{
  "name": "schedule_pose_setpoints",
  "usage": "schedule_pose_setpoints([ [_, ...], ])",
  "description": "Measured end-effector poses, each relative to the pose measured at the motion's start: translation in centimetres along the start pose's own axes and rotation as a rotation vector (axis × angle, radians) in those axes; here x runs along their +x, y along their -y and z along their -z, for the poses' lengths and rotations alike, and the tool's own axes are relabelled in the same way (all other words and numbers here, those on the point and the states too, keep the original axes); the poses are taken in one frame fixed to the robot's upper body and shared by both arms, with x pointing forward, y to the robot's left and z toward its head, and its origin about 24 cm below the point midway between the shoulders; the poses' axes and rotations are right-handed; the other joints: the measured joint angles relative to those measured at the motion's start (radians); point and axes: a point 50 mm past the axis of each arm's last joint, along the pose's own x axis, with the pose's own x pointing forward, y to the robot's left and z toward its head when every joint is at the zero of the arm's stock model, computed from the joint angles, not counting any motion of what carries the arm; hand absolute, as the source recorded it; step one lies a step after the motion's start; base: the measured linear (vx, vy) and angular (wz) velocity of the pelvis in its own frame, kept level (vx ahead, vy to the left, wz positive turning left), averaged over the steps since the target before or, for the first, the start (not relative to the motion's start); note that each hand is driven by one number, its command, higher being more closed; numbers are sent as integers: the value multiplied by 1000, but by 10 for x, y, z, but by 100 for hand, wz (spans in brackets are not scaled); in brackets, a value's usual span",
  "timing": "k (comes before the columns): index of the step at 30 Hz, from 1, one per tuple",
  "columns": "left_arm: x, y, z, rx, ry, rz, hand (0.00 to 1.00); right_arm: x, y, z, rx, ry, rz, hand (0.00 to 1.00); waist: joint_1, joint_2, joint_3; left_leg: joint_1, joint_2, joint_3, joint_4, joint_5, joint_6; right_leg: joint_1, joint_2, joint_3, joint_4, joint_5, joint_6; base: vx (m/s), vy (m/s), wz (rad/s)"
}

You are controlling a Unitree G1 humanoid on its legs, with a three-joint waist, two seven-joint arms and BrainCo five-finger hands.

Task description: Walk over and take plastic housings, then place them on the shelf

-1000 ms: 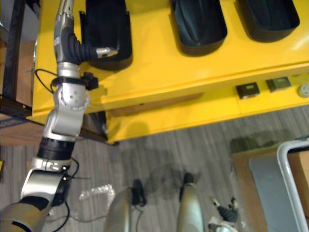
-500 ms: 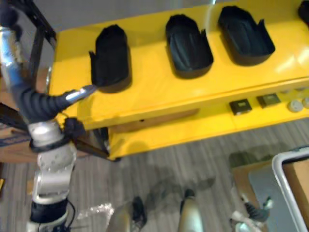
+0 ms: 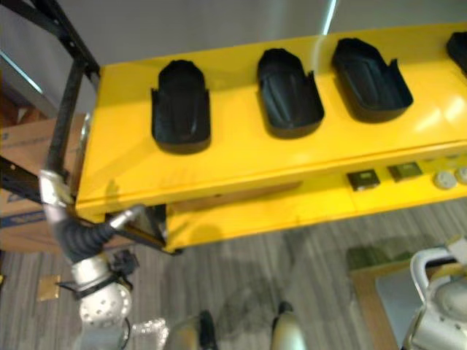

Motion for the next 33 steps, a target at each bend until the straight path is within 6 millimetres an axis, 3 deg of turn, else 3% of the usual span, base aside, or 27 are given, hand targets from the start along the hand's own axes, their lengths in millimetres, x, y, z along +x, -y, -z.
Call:
schedule_pose_setpoints([
  [2, -21, 12, 36, -9, -205, 93, 0, 16, -14, -2, 94, 56, -49, 0, 5, 0, 0, 2, -9, -14, -3, 1, 1, 6, -7, -4, 1, 0, 0, 32, 26, 14],
  [4, -36, 15, 54, 16, -308, 143, 0, 25, -29, 1, 147, 71, -114, 0, 6, -1, 0, 0, -15, -19, -7, 4, 3, 6, -10, -4, 0, 0, 1, 14, 19, 10],
  [11, -76, 20, 96, 81, -551, 235, 0, 43, -106, 46, 250, -108, -399, 0, 8, -10, 5, -3, -46, -23, -70, 51, 14, 1, -24, -3, -44, 24, 14, -4, -5, 7],
  [15, -86, 16, 107, 107, -615, 240, 0, 58, -130, 58, 308, -198, -438, 0, 9, -18, 20, -4, -54, -22, -90, 69, 21, 3, -23, -1, -75, 54, 13, 0, 0, 0],
  [18, -92, 16, 113, 97, -660, 238, 0, 79, -143, 55, 406, -232, -428, 0, 9, -16, 73, -8, -63, -20, -88, 74, 30, 4, -25, 9, -93, 81, 13, -59, 51, -5],
  [21, -95, 16, 116, 99, -680, 241, 0, 80, -154, 54, 454, -262, -468, 0, 12, -17, 94, -31, -70, -20, -83, 78, 36, -16, -28, 22, -101, 89, 16, -62, 39, 0],
  [25, -88, 22, 114, 78, -663, 247, 0, 83, -175, 48, 470, -270, -542, 0, 23, 2, 155, -51, -70, -20, -68, 81, 41, -34, -28, 29, -92, 90, 18, -66, 9, -3],
  [33, -88, 34, 112, 37, -668, 284, 0, 84, -197, 43, 526, -326, -602, 0, 33, 16, 193, -77, -80, -22, -91, 117, 38, -89, -40, 28, -44, 89, 17, -31, -21, 5],
])
